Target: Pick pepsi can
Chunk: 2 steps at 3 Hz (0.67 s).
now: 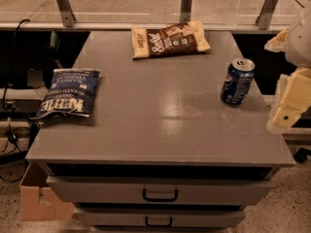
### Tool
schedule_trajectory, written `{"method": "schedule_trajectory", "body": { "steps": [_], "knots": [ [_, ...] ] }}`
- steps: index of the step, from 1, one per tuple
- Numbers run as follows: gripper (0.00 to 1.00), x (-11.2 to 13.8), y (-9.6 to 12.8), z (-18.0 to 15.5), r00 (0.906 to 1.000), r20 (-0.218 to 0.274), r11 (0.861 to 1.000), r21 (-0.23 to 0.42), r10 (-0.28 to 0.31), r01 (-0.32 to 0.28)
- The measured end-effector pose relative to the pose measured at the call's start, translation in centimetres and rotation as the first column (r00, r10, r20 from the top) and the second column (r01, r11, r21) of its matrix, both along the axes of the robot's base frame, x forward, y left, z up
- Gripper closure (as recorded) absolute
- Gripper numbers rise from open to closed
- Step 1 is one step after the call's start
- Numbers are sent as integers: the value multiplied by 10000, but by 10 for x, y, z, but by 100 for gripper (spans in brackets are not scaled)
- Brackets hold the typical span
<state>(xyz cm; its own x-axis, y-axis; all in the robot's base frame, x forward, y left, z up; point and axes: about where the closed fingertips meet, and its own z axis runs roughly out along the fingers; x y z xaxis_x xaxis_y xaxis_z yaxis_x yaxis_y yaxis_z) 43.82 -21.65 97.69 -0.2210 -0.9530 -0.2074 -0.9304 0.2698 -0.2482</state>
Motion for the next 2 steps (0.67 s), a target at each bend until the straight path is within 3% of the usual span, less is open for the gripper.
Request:
{"method": "schedule_trajectory", "body": {
  "steps": [1,2],
  "knots": [
    [0,0,0,0,10000,2,10000,0,0,0],
    [0,13,-16,-6,9998,109,9987,475,-188,182]
  ]
}}
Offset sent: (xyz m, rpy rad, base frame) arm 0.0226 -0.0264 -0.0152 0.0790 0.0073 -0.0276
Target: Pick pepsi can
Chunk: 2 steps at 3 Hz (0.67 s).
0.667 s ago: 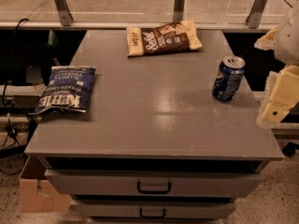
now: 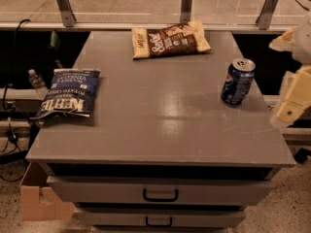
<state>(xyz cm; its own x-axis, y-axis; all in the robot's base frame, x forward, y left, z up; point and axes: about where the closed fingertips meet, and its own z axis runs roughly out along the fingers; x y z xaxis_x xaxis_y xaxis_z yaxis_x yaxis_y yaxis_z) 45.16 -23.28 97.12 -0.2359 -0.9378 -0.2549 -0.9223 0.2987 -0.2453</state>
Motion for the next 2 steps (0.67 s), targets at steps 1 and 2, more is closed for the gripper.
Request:
{"method": "schedule_trajectory", "body": {
  "steps": [1,2],
  "knots": [
    [0,27,-22,-15,9992,306,9957,892,-266,238],
    [0,57,-39,-25,9957,766,9810,1903,-526,372]
  ]
}}
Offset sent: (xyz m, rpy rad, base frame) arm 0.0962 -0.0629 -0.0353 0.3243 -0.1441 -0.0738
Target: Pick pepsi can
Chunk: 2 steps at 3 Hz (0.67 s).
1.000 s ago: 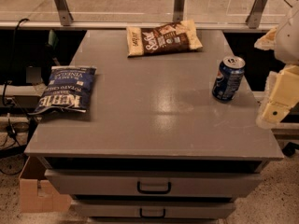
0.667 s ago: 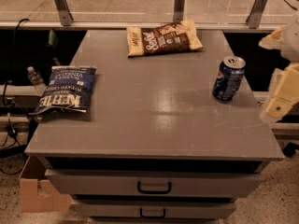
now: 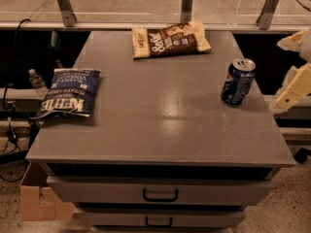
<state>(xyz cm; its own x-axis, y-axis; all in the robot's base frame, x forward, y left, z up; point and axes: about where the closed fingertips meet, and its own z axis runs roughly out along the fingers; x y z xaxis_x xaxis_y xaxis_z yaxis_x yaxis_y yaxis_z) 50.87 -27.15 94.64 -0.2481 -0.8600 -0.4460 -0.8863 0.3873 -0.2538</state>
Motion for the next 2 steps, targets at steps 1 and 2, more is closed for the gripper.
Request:
{"method": "schedule_trajectory", "body": {
  "steps": [1,2],
  "knots": [
    [0,24,-7,-23,9997,91,9938,1090,-216,205],
    [0,44,-1,-47,9995,-77,9711,2366,-292,302]
  ]
}}
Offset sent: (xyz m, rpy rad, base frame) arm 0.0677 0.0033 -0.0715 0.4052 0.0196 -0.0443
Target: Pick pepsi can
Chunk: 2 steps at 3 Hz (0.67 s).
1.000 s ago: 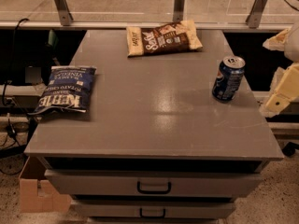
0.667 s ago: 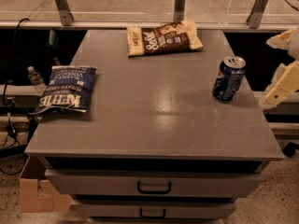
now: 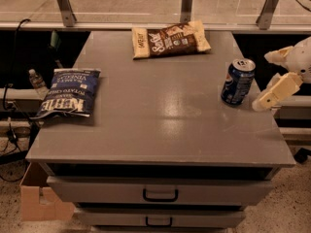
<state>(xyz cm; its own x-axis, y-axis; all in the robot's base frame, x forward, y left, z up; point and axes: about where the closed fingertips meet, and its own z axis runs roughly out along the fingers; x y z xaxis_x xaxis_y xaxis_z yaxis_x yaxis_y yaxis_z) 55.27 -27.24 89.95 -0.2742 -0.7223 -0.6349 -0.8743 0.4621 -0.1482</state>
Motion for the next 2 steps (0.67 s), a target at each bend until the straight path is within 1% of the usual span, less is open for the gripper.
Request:
{"method": "schedule_trajectory", "body": {
  "steps": [1,2],
  "knots": [
    [2,22,18,-22,9997,-196,9860,1662,157,-122],
    [25,30,9,-6,9986,-408,9550,2959,346,-210]
  ]
}}
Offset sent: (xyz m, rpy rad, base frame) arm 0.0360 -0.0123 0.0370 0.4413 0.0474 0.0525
